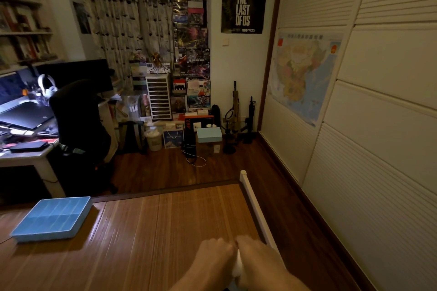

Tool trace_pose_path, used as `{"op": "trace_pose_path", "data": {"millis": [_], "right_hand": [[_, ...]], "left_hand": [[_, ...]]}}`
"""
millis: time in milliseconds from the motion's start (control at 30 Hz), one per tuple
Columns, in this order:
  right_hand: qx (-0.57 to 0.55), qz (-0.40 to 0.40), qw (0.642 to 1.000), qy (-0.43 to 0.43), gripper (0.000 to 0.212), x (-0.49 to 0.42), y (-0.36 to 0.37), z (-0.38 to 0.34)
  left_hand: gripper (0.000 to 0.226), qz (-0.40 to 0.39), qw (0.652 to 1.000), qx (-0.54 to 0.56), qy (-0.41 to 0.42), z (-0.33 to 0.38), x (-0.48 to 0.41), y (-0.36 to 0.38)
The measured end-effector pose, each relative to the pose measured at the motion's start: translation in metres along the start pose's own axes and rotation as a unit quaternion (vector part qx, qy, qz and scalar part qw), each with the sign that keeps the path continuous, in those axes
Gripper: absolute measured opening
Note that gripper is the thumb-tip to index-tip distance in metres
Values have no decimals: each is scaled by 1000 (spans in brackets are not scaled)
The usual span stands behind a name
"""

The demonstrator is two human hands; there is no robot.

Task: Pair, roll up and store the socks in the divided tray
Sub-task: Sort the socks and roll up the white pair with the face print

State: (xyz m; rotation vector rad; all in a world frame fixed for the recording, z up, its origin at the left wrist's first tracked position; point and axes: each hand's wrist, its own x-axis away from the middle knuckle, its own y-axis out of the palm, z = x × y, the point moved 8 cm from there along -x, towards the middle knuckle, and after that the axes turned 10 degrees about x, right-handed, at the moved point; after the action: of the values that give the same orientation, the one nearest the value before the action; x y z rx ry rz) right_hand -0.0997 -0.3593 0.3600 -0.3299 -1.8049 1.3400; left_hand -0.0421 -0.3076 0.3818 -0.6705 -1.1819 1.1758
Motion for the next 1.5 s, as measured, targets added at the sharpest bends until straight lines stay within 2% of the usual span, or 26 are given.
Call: {"op": "trace_pose_path", "data": {"millis": [67,133,233,333,400,433,500,567,633,700,767,867,967,1033,1200,1267,1333,1367,1433,1467,1500], "right_hand": [[-9,10,1000,3,82,-1,3,-5],[-45,9,999,-4,84,-1,6,-9],[-32,42,998,-34,93,6,6,-7],[19,121,987,-106,102,13,6,-12],[92,241,950,-176,107,20,3,-18],[119,273,936,-189,108,24,2,-19],[121,227,947,-191,104,22,8,-21],[63,133,981,-122,97,12,14,-17],[33,27,997,-57,72,6,21,-11],[36,24,998,-49,49,7,16,-11],[39,47,996,-60,43,9,15,-10],[47,44,995,-75,45,9,25,-7],[52,94,988,-114,39,13,33,-7],[42,97,989,-107,37,14,36,-3],[33,-31,998,-51,49,7,49,2],[-22,0,999,-39,50,9,45,8],[-131,35,991,-11,51,16,39,22],[-228,23,973,6,49,19,41,31],[-453,-33,891,19,45,25,48,39],[-535,-74,841,18,46,28,53,37],[-598,-108,794,2,47,31,56,33]], "left_hand": [[40,15,1000,10,11,3,1,-3],[42,28,999,16,28,4,2,-6],[39,34,998,6,48,4,1,-2],[41,-12,998,42,39,-4,-1,1],[50,-53,985,157,43,-14,-1,4],[53,-60,976,204,46,-17,1,4],[52,-54,977,205,32,-21,1,8],[44,-43,992,120,14,-20,-2,14],[36,-32,998,52,8,-15,-6,19],[35,-21,999,28,7,-12,-7,20],[37,-18,1000,22,6,-14,-9,24],[41,-32,999,29,-13,-19,-9,33],[44,-49,996,73,-35,-24,-11,40],[49,-80,992,82,-49,-25,-11,45],[45,-69,994,78,-26,-14,-6,51],[47,-33,986,162,4,-14,-4,45],[66,-23,942,333,40,-22,-3,41],[78,-40,898,435,46,-27,-1,41],[87,-64,768,637,24,-35,1,45],[79,-76,699,711,6,-33,2,50],[68,-93,647,757,-9,-28,1,56]]}}
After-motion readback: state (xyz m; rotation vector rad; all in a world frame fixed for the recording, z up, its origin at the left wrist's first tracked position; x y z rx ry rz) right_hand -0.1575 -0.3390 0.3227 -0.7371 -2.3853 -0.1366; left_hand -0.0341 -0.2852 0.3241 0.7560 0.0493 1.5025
